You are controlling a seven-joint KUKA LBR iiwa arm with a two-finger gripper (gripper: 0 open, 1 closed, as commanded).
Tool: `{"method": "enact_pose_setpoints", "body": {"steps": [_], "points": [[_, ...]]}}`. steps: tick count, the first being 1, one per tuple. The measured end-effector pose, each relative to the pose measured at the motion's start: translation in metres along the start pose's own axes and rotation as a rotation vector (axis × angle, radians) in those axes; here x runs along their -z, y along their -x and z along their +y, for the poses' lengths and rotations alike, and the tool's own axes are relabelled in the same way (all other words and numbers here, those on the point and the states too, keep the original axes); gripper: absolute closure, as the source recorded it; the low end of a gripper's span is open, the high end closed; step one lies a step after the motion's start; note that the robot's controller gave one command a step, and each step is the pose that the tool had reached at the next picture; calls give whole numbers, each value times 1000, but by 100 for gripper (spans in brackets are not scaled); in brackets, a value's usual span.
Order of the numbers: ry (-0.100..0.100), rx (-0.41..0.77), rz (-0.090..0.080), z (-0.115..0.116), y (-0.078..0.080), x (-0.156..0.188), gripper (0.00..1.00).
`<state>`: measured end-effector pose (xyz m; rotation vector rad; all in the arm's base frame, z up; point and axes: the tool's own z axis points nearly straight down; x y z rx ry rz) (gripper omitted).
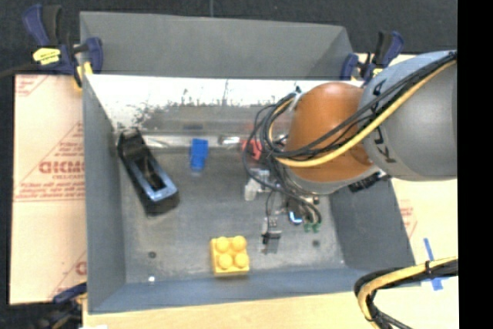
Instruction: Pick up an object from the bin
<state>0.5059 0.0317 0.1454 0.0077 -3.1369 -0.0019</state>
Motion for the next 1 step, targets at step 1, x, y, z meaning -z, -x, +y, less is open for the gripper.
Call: {"method": "enact_pose_setpoints", "body": {"steps": [1], "points": [[0,-1,-6,0,2,3,0]]}}
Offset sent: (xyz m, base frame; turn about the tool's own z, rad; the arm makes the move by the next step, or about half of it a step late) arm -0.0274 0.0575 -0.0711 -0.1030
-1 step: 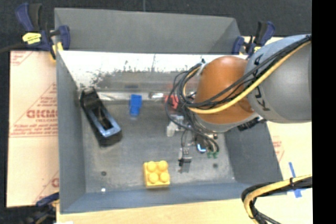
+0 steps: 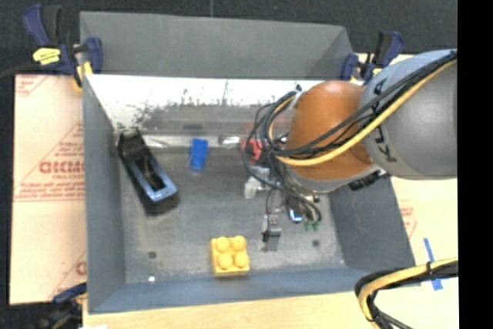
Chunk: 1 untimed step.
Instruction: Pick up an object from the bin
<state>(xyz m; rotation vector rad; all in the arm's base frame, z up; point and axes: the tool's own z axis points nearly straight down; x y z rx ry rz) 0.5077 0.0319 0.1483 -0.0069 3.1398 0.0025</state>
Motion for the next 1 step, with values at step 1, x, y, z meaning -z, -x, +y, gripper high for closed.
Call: {"method": "enact_pose_setpoints", "body": {"steps": [1], "points": [[-1,86,0,45,-23,-60,0]]}}
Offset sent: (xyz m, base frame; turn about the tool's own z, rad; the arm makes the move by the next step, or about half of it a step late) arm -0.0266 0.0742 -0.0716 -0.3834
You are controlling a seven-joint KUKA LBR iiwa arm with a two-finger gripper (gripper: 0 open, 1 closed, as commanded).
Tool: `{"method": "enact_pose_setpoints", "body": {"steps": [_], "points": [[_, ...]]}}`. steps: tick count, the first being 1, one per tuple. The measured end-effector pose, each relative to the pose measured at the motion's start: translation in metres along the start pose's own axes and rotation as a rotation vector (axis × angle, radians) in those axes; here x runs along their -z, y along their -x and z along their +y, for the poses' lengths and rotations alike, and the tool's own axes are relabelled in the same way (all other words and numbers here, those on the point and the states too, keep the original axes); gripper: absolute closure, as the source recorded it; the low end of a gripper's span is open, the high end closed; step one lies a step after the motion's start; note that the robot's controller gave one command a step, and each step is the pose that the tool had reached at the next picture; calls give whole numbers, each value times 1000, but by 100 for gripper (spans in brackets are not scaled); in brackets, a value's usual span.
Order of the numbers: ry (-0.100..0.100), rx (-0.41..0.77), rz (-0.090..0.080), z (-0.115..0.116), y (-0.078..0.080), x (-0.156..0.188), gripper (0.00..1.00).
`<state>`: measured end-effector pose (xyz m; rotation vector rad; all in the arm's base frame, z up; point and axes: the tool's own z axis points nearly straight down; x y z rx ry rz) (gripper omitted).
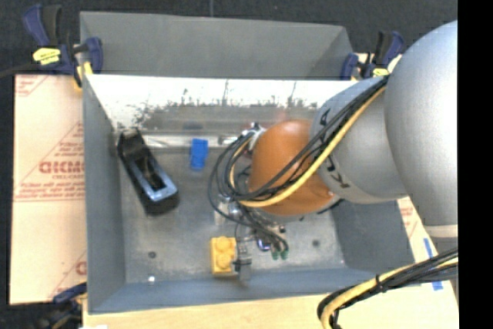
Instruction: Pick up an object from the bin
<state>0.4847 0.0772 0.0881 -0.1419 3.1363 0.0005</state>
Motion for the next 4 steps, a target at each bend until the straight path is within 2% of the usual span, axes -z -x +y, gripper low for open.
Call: {"method": "enact_pose_setpoints", "body": {"steps": [1,2,3,4], "points": [[-2,267,-14,23,1,-13,0],[-1,454,-7,-49,54,-17,0],[5,-101,-3,-62,52,5,100],[5,-102,-3,-62,52,5,100]]}}
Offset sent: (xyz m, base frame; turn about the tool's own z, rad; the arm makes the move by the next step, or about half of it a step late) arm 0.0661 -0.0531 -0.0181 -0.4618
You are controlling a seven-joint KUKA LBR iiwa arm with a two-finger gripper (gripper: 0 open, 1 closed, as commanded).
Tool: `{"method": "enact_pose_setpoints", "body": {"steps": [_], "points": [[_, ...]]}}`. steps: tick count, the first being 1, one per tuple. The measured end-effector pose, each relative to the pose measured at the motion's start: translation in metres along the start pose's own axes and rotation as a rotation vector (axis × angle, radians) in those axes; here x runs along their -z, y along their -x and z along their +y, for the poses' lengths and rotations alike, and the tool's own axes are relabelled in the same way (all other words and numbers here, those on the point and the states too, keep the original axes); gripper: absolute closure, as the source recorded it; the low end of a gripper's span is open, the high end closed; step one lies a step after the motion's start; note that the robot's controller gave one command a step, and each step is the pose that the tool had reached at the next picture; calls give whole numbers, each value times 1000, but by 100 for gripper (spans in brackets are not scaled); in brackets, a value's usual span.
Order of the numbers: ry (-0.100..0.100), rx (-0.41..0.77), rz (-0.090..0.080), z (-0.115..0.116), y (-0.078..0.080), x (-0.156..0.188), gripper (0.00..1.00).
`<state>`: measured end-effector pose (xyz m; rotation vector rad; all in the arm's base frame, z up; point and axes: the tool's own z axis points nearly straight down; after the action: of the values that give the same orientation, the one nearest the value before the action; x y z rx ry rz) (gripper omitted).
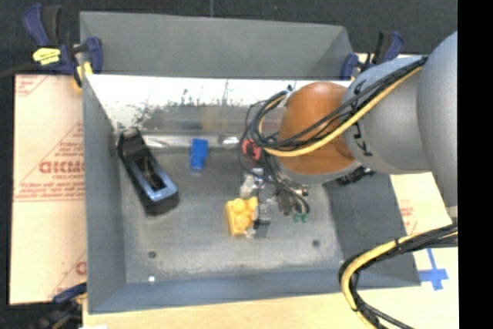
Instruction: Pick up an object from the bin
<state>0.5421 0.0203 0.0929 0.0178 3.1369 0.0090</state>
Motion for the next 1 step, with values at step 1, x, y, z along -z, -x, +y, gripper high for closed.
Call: {"method": "enact_pose_setpoints", "body": {"steps": [1], "points": [[-1,-11,5,6,5,-18,100]]}}
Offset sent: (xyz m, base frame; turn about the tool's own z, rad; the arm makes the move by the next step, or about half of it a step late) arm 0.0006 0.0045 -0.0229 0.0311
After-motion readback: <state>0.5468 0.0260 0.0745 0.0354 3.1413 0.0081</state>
